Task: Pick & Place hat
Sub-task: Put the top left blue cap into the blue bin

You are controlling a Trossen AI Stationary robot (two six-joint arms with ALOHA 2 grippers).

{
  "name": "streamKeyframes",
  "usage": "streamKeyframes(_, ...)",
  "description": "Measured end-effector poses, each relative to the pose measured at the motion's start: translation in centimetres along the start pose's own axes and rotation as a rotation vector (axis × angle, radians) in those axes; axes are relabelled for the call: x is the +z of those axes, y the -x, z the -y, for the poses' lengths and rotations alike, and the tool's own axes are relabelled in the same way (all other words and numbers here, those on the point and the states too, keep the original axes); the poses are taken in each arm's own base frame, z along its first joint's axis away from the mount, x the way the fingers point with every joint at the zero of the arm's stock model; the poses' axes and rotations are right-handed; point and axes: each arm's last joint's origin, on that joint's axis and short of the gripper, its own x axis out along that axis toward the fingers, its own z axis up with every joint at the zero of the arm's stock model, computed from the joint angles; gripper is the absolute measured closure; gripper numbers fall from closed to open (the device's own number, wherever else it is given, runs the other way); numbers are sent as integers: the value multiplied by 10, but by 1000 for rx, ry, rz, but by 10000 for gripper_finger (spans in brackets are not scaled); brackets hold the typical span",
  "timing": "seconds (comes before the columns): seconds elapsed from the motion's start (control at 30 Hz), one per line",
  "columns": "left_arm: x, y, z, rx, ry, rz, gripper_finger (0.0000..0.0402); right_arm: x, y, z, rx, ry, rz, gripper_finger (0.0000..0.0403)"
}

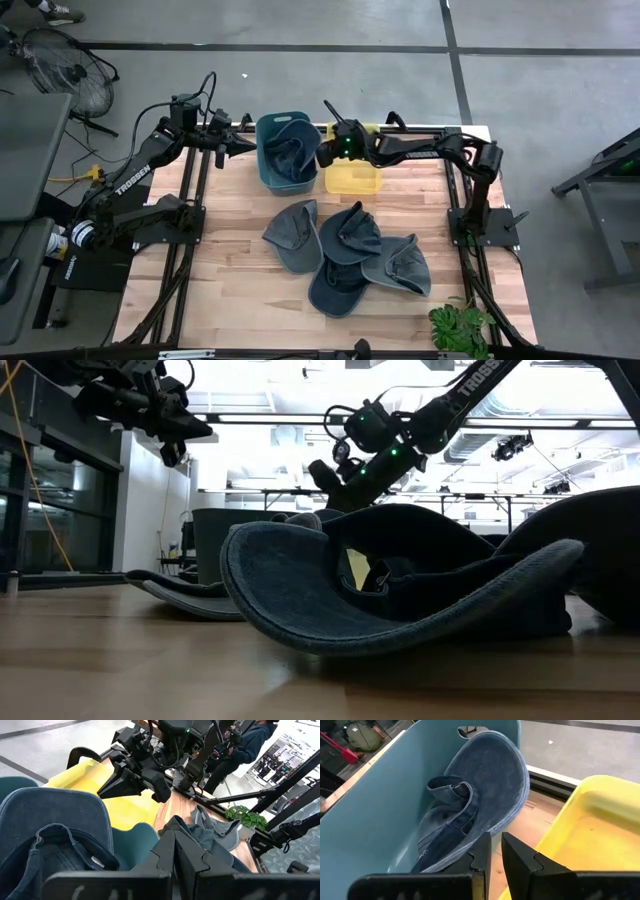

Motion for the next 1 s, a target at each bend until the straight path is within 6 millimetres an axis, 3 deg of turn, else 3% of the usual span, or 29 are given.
streamKeyframes(0.23,-1,0,-1,27,10,-5,401,-9,-14,3,18,-64,1,363)
streamKeyframes(0.5,-9,0,-3,97,38,-57,401,0,-15,3,35,-93,93,363)
streamKeyframes(0.87,-9,0,-3,104,31,-63,401,9,-18,17,3,-166,135,363)
streamKeyframes(1.0,-11,1,-9,298,105,-71,401,10,-18,19,6,-198,143,363)
